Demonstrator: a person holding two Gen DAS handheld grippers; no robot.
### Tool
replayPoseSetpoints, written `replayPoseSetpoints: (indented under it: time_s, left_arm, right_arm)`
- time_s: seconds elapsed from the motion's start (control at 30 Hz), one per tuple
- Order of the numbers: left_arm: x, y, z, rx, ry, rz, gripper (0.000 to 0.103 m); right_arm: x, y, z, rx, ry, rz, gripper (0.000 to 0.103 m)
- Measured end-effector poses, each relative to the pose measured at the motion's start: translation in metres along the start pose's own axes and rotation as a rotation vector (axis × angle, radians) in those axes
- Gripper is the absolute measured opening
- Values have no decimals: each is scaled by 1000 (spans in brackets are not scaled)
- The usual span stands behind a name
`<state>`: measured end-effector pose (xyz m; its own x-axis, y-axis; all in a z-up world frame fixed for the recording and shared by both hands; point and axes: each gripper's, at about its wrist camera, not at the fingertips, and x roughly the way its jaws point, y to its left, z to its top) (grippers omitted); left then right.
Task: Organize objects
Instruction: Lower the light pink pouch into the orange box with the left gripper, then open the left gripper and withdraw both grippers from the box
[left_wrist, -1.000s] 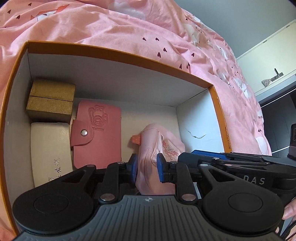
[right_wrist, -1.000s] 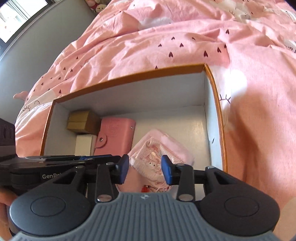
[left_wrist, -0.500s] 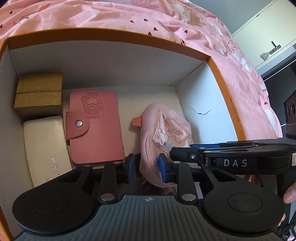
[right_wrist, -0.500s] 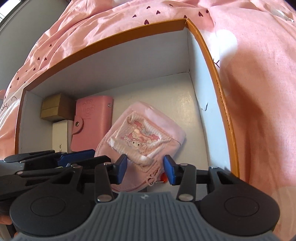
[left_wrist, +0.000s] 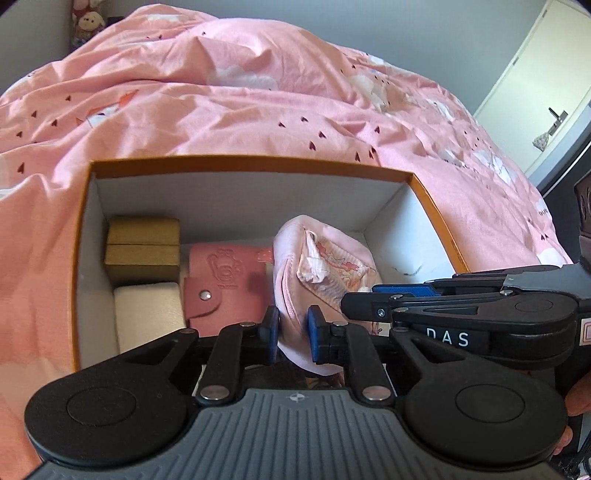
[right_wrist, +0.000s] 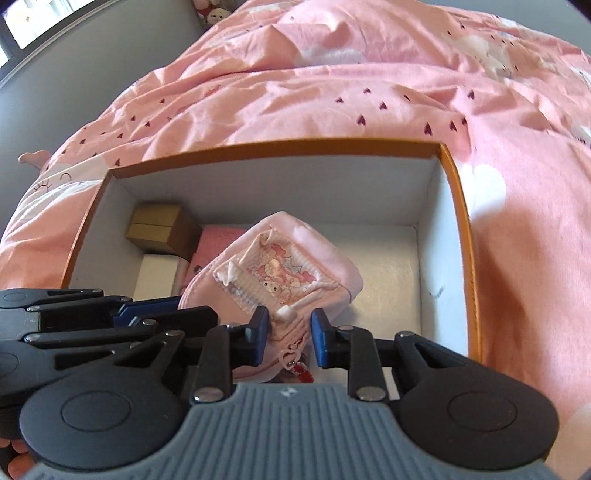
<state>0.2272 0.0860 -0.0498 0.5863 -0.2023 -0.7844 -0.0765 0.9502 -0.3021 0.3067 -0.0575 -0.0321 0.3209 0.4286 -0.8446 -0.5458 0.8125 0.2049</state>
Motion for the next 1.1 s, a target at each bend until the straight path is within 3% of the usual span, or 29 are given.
replayPoseSetpoints:
  time_s: [0.27,0.47,0.6,0.9,1.1]
  left_arm:
    - [5,38,5,-140,-27,56,19]
    - [10,35,1,-96,-30,77,18]
    - [9,34,-1,-86,-34,67,19]
    - [6,32,-3,-71,-33,89,17]
    - [-7,30,-4,-82,-57,97,28]
  right_arm:
    - [22,36,20,-130,-43,40,26]
    - [44,42,24,-176,-7,20,25]
    - [50,46,20,-252,0,-53,25]
    - [58,46,19,-257,23,-10,25]
    - [47,44,19,-224,-4,-22,39]
